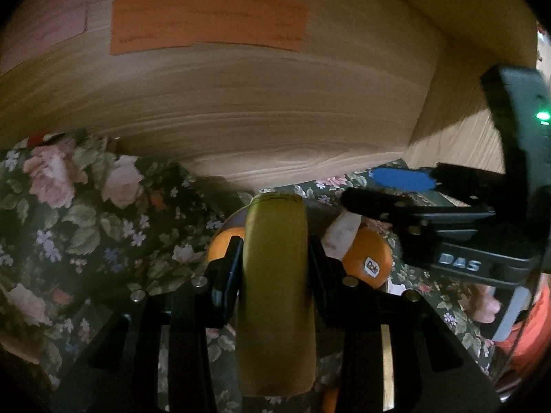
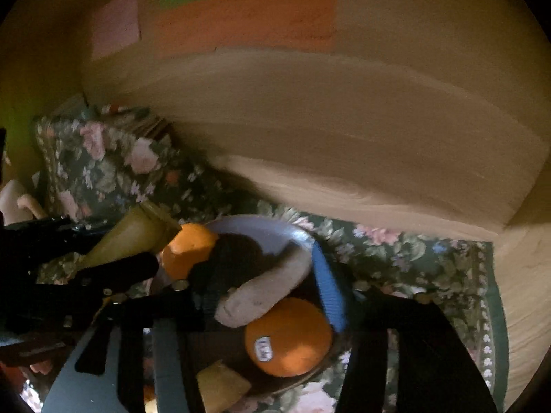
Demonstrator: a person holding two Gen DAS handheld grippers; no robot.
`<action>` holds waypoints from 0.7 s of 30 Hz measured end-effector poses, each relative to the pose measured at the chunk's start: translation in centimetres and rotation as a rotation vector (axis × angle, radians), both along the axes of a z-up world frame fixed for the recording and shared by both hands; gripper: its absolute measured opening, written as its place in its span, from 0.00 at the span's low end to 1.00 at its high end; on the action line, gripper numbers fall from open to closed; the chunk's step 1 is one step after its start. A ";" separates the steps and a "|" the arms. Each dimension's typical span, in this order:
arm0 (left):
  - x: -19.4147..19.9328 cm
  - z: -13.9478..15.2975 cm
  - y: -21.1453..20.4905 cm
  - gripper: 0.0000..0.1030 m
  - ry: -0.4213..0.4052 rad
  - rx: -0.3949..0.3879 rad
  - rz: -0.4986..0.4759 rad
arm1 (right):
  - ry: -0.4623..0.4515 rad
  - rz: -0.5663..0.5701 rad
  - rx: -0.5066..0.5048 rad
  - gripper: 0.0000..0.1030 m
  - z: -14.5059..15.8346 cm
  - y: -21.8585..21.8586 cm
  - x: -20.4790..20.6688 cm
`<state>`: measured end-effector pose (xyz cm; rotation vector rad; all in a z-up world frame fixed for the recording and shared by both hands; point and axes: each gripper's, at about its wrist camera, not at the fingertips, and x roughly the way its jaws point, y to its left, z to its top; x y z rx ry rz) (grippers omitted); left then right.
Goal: Organize fruits
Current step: 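Lower the yellow cylinder onto the plate with the left gripper while the right places the white-pink item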
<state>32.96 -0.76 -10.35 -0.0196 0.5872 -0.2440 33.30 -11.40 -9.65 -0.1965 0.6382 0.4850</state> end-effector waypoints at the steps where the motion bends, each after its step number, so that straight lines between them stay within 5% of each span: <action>1: 0.4 -0.1 -0.3 0.36 0.005 0.004 -0.002 | -0.009 -0.004 -0.003 0.46 0.2 -0.3 -0.2; 15: 5.4 -2.0 -4.2 0.36 0.091 0.067 -0.011 | 0.014 -0.061 0.036 0.48 -0.6 -6.3 -2.8; 21: 4.4 -0.9 -4.0 0.46 0.032 0.068 0.018 | 0.030 -0.068 0.034 0.50 -1.4 -7.3 -3.8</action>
